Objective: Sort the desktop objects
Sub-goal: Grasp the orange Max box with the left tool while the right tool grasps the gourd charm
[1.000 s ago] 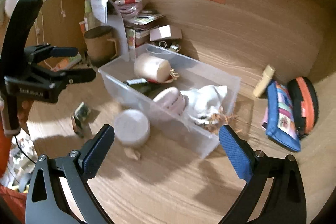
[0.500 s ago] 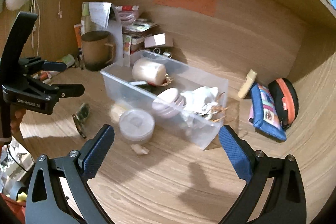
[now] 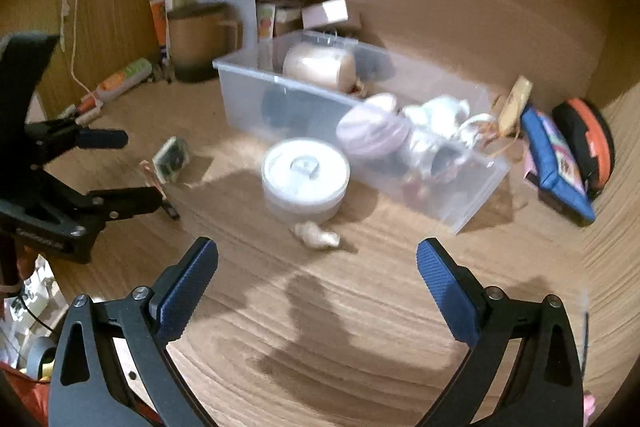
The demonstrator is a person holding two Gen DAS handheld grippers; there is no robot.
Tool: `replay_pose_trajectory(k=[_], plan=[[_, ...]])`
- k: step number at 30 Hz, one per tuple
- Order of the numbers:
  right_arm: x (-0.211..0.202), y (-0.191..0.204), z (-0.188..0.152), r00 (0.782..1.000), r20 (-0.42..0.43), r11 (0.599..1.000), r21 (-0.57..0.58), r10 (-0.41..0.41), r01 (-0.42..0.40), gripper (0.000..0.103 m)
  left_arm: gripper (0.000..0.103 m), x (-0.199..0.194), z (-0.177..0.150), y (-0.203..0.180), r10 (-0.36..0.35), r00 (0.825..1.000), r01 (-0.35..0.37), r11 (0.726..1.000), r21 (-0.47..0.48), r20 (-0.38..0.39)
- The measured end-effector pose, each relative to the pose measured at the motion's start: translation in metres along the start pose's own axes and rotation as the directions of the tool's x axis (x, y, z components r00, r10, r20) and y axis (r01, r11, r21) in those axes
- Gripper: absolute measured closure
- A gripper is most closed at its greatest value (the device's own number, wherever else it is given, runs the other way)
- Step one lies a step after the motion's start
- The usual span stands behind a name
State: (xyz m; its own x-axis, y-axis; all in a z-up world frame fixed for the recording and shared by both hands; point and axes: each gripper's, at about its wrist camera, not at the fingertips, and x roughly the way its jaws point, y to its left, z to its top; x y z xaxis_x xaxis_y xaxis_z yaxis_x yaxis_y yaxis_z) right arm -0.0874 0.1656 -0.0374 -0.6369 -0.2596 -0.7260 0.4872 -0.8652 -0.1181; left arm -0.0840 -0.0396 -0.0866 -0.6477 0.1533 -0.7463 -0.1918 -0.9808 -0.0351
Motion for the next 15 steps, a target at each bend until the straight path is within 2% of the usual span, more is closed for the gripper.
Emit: replay_pose_trajectory(k=[4, 10, 12, 14, 15], plan=[[0.009, -0.003, -0.003, 1.0, -0.02, 1.0, 0.02, 0.005, -0.005, 0.006, 0.004, 0.004, -0.003, -0.003, -0.019, 1.0, 0.019, 1.0, 0.008, -0.013], [0.022, -0.008, 0.003, 0.998, -0.057, 0.999, 0.038, 0.031, -0.029, 0.02, 0.004, 0.007, -0.009, -0.004, -0.056, 0.998, 0.055, 0.998, -0.031, -0.025], [0.025, -0.006, 0.006, 0.997, -0.066, 0.999, 0.032, 0.032, -0.03, 0.029, 0.01, 0.008, -0.009, -0.005, -0.057, 0.998, 0.056, 0.998, -0.037, -0.025], [0.029, -0.005, 0.007, 0.996, -0.071, 0.999, 0.029, 0.047, -0.045, 0.03, 0.021, 0.008, -0.009, -0.006, -0.051, 0.998, 0.05, 0.998, -0.04, -0.021], [0.03, -0.005, 0.008, 0.996, -0.072, 0.998, 0.026, 0.051, -0.049, 0.032, 0.023, 0.008, -0.009, -0.006, -0.048, 0.999, 0.047, 0.998, -0.04, -0.019]])
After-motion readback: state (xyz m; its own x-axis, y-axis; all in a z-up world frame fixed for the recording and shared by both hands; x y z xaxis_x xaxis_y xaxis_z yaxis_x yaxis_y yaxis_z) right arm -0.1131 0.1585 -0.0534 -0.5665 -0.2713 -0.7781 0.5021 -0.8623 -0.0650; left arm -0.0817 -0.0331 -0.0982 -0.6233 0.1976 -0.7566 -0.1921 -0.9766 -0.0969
